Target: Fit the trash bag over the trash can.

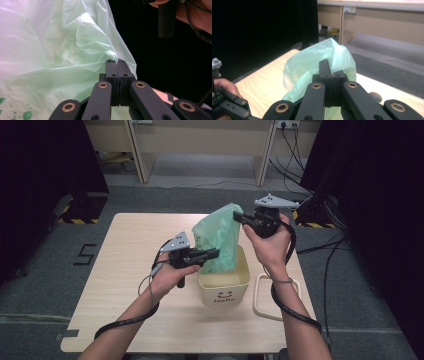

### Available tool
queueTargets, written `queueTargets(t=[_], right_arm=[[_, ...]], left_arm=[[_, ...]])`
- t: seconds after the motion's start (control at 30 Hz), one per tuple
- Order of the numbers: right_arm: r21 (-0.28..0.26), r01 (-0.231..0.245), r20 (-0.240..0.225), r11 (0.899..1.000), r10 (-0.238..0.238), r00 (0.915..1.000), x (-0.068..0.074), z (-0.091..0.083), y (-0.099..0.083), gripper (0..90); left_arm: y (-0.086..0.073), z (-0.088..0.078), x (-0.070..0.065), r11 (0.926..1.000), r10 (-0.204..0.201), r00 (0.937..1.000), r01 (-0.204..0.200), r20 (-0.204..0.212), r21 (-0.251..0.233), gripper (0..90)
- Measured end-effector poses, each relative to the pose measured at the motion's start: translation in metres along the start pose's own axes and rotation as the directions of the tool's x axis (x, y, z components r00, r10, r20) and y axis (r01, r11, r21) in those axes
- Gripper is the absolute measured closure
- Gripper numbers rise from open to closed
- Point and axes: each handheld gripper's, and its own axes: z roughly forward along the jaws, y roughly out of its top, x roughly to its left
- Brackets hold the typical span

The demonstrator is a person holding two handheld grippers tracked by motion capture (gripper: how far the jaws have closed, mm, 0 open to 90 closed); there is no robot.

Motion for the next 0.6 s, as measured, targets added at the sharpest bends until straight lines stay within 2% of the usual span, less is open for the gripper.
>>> queueTargets(t=[0.3, 0.43, 0.6], right_arm=[[0.071, -0.006, -0.017, 0.997, 0.007, 0.9998, -0.008, -0.002, -0.024, 90.0], [0.107, -0.004, -0.025, 0.994, 0.006, 0.9997, -0.011, -0.003, -0.035, 90.0], [0.150, -0.010, -0.033, 0.989, 0.015, 0.9994, -0.013, -0.003, -0.052, 90.0]], left_arm=[[-0.009, 0.005, -0.005, 0.9972, -0.016, 0.9987, 0.012, 0.048, 0.074, 84.1], [-0.010, 0.001, -0.007, 0.9966, -0.029, 0.9974, 0.024, 0.067, 0.078, 77.5], [-0.007, -0.011, -0.007, 0.9976, -0.042, 0.9981, 0.040, 0.045, 0.058, 68.6]])
